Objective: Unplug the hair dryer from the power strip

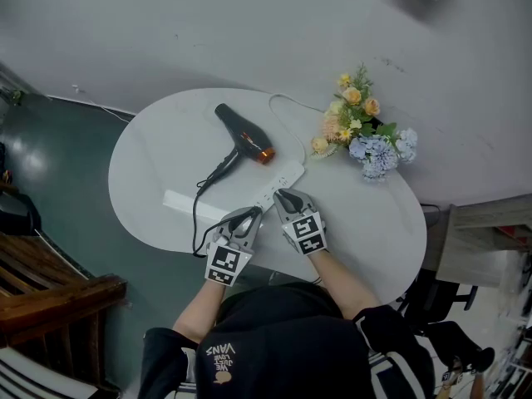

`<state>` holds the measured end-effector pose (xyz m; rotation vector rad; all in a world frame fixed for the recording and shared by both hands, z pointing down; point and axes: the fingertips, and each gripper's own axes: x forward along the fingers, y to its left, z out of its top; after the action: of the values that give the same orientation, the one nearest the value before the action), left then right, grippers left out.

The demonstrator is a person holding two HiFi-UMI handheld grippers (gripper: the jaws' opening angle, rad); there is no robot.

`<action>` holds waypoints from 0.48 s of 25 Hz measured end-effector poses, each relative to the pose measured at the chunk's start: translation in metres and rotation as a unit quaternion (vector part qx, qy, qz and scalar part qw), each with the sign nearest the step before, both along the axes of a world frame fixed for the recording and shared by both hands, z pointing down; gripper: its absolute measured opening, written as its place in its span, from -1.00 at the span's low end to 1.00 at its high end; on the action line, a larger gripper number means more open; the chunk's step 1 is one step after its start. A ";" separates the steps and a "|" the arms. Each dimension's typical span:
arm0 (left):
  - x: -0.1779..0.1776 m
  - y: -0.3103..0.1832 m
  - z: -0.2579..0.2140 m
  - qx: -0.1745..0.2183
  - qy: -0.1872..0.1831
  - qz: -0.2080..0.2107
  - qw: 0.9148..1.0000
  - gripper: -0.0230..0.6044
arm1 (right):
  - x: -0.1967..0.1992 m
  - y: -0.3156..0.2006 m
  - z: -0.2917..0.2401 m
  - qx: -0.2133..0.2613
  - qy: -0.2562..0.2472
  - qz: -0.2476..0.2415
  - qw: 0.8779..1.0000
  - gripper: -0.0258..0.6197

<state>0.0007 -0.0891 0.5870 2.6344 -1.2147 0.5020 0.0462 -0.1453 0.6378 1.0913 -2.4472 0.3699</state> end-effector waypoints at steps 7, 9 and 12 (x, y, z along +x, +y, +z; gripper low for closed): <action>-0.012 0.011 -0.017 0.002 0.010 0.016 1.000 -0.73 | 0.000 -0.001 0.000 -0.010 0.007 0.019 1.000 -0.71; -0.016 0.014 -0.022 0.004 0.014 0.019 1.000 -0.73 | -0.001 0.000 0.000 -0.015 0.013 0.024 1.000 -0.71; -0.022 0.018 -0.030 0.007 0.022 0.023 0.999 -0.73 | -0.002 0.003 -0.005 -0.011 0.015 0.033 0.999 -0.71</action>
<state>-0.0215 -0.0707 0.5572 2.6757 -1.1511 0.4432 0.0443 -0.1422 0.6332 1.1615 -2.3797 0.3964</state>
